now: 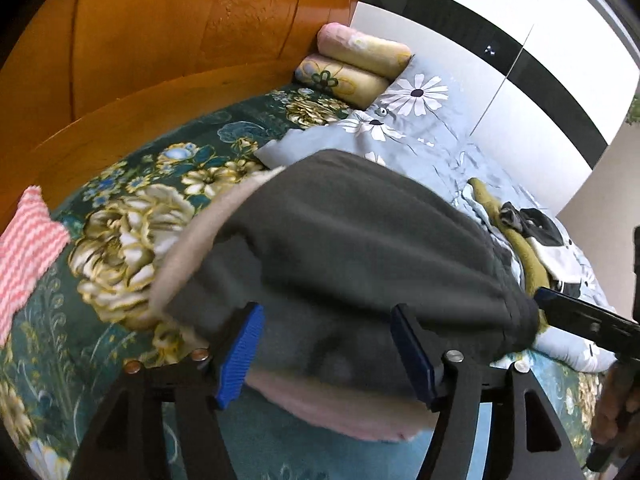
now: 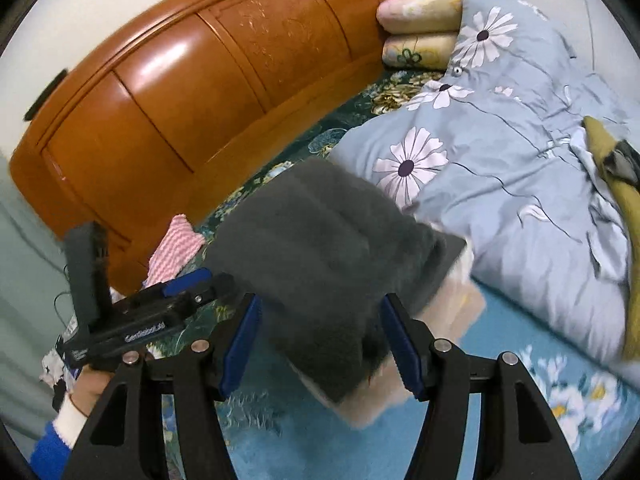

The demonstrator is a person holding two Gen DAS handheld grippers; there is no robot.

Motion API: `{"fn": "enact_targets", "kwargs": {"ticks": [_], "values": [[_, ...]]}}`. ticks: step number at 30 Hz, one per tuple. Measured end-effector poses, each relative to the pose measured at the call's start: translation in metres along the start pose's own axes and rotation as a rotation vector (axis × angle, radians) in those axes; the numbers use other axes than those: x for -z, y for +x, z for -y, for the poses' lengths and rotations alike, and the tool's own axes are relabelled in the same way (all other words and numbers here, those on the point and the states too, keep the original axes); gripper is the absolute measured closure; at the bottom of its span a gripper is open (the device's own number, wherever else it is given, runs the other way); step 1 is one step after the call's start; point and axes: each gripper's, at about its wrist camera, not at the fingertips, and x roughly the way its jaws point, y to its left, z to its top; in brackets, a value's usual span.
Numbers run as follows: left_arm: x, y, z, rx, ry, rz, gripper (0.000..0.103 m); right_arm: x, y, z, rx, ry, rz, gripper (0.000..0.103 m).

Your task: Fold clothes

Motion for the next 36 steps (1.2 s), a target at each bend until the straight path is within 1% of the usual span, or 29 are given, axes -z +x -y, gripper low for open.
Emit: {"fn": "enact_targets", "kwargs": {"ticks": [2,4,6,10,11,13,14,16,18,19,22,25,26,27,29,31,33,36], "values": [[0.013,-0.002,0.001,-0.010,-0.001,-0.013,0.029,0.019,0.001,-0.002,0.021,-0.006,-0.022,0.040],[0.025,-0.002,0.001,-0.030,-0.017,-0.030,0.027,0.039,0.011,0.000,0.050,0.009,-0.064,0.040],[0.038,-0.002,0.002,-0.050,-0.034,-0.047,0.026,0.058,0.019,0.000,0.071,0.021,-0.088,0.040],[0.055,-0.003,0.006,-0.080,-0.052,-0.054,0.020,0.081,0.030,-0.004,0.136,0.020,-0.110,0.040],[0.059,-0.003,0.008,-0.083,-0.057,-0.058,0.018,0.082,0.032,-0.006,0.155,0.018,-0.109,0.039],[0.067,-0.002,0.011,-0.089,-0.066,-0.067,0.011,0.084,0.033,-0.011,0.190,0.015,-0.107,0.038],[0.070,-0.003,0.013,-0.088,-0.065,-0.071,0.010,0.084,0.034,-0.014,0.199,0.010,-0.107,0.037],[0.075,-0.004,0.017,-0.086,-0.061,-0.077,0.004,0.084,0.032,-0.019,0.217,-0.004,-0.095,0.033],[0.081,-0.006,0.022,-0.083,-0.057,-0.084,0.002,0.087,0.029,-0.022,0.225,0.000,-0.082,0.018],[0.083,-0.006,0.023,-0.090,-0.054,-0.089,0.000,0.088,0.029,-0.021,0.221,0.009,-0.083,0.016],[0.088,-0.008,0.024,-0.107,-0.057,-0.094,0.000,0.092,0.030,-0.021,0.212,0.031,-0.103,0.016],[0.092,-0.011,0.023,-0.110,-0.068,-0.090,0.000,0.094,0.031,-0.022,0.221,0.032,-0.100,0.016],[0.093,-0.011,0.022,-0.108,-0.073,-0.090,0.000,0.095,0.030,-0.023,0.226,0.031,-0.098,0.015],[0.094,-0.012,0.021,-0.104,-0.080,-0.089,0.000,0.096,0.029,-0.024,0.234,0.031,-0.096,0.010],[0.095,-0.014,0.021,-0.101,-0.083,-0.085,0.000,0.096,0.028,-0.025,0.247,0.029,-0.092,0.004],[0.095,-0.017,0.022,-0.104,-0.079,-0.074,0.000,0.097,0.026,-0.026,0.254,0.026,-0.082,0.003],[0.094,-0.019,0.022,-0.105,-0.075,-0.062,0.000,0.097,0.024,-0.027,0.263,0.023,-0.072,0.000],[0.094,-0.022,0.023,-0.113,-0.072,-0.049,0.000,0.099,0.022,-0.028,0.278,0.023,-0.055,0.000]]}}
